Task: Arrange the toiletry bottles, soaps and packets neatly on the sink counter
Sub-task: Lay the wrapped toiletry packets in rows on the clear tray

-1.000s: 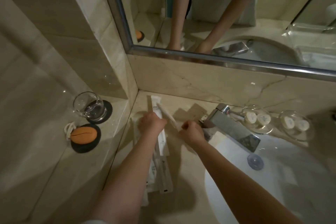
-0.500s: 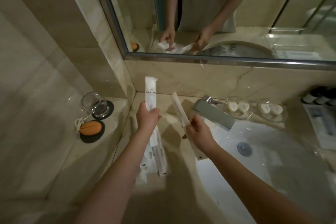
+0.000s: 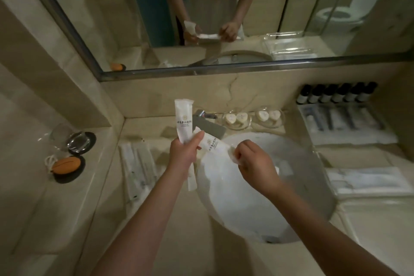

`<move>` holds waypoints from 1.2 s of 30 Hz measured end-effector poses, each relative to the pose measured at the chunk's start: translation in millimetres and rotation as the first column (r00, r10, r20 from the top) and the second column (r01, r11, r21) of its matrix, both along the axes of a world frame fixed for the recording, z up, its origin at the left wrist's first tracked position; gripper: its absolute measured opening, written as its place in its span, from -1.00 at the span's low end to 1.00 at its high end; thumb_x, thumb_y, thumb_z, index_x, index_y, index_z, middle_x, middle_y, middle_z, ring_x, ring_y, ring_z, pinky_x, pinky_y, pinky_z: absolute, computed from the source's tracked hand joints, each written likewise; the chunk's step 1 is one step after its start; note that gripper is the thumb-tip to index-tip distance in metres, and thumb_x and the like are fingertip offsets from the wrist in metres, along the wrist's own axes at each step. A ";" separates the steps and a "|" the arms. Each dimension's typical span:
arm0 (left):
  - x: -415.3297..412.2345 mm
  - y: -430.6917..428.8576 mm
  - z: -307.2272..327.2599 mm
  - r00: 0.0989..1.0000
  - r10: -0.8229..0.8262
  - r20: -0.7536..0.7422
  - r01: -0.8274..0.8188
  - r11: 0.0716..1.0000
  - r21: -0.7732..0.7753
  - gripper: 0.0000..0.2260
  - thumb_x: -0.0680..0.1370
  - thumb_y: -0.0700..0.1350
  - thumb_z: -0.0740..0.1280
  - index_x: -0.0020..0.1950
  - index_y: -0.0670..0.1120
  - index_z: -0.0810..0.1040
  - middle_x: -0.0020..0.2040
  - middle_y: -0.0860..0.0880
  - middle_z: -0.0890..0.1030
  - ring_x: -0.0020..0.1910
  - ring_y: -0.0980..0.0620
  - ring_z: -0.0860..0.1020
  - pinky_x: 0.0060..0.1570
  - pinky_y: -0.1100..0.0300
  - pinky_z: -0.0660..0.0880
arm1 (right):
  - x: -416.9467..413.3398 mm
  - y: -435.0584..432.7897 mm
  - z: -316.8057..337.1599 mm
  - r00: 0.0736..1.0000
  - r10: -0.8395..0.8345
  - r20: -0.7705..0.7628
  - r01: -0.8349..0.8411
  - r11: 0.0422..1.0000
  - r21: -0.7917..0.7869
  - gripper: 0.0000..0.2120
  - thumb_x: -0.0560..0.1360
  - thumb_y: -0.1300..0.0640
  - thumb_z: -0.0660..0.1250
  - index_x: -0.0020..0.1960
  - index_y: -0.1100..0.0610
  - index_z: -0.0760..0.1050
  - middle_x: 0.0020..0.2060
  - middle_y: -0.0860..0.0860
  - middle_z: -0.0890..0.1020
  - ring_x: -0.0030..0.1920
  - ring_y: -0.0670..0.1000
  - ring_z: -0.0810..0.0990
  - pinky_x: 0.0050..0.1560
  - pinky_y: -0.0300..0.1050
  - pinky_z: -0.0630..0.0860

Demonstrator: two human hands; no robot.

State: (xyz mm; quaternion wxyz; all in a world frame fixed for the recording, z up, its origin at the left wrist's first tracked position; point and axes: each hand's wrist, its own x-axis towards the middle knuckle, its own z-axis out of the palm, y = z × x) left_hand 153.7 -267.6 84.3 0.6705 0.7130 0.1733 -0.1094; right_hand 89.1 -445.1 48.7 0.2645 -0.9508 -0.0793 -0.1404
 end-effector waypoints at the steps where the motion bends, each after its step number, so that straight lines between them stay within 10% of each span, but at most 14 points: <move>1: -2.9 -10.0 -0.3 1.000 -0.012 -0.004 0.012 1.000 0.020 -0.87 0.47 -0.09 0.41 -0.07 -0.12 0.55 -0.39 -0.01 0.51 -0.61 0.18 0.38 -0.50 0.29 0.30 | -5.0 -10.5 -0.2 1.000 0.000 -0.001 0.000 1.000 -0.005 -0.72 0.17 0.50 0.28 -0.27 0.19 0.36 -0.32 0.07 0.47 -0.36 0.09 0.41 -0.49 -0.14 0.29; 9: -27.3 -103.2 -15.9 0.993 -0.115 -0.002 0.115 0.987 0.114 -0.75 0.50 -0.12 0.35 0.09 -0.26 0.56 -0.34 -0.02 0.57 -0.47 0.09 0.39 -0.43 0.25 0.35 | -46.4 -94.8 -3.4 0.924 -0.124 -0.362 0.218 0.948 0.233 -0.49 0.39 0.05 0.46 0.27 0.11 0.37 -0.01 -0.04 0.51 -0.02 0.00 0.51 -0.04 -0.12 0.43; 13: -41.5 -153.7 -24.4 0.985 -0.173 0.016 0.170 0.978 0.118 -0.81 0.51 -0.13 0.34 0.02 -0.24 0.57 -0.35 -0.01 0.56 -0.50 0.12 0.42 -0.44 0.25 0.35 | -55.0 -132.6 -13.8 0.843 -0.186 -0.504 0.380 0.870 0.314 -0.74 0.55 -0.07 0.23 0.12 0.08 0.50 -0.06 0.02 0.61 -0.01 0.08 0.56 -0.02 -0.09 0.41; 22: -48.6 -230.3 -31.0 0.953 -0.300 -0.032 0.302 0.940 0.160 -0.91 0.49 -0.14 0.32 -0.16 -0.15 0.52 -0.41 0.00 0.42 -0.50 0.08 0.32 -0.53 0.32 0.29 | -71.2 -244.5 -36.4 0.760 -0.480 -0.439 0.580 0.806 0.122 -0.72 0.52 -0.09 0.27 0.01 0.13 0.44 -0.15 0.13 0.64 -0.13 0.19 0.59 -0.13 0.00 0.44; 36: -39.9 -271.4 -51.3 0.930 -0.366 -0.029 0.363 0.905 0.222 -0.80 0.53 -0.11 0.30 -0.28 -0.12 0.49 -0.43 -0.06 0.40 -0.53 0.05 0.27 -0.48 0.27 0.25 | -50.6 -361.0 -74.5 0.846 -0.364 -0.391 0.255 0.918 -0.303 -0.80 0.48 0.18 0.29 0.08 0.07 0.59 0.01 0.08 0.62 0.09 0.17 0.53 0.13 0.05 0.37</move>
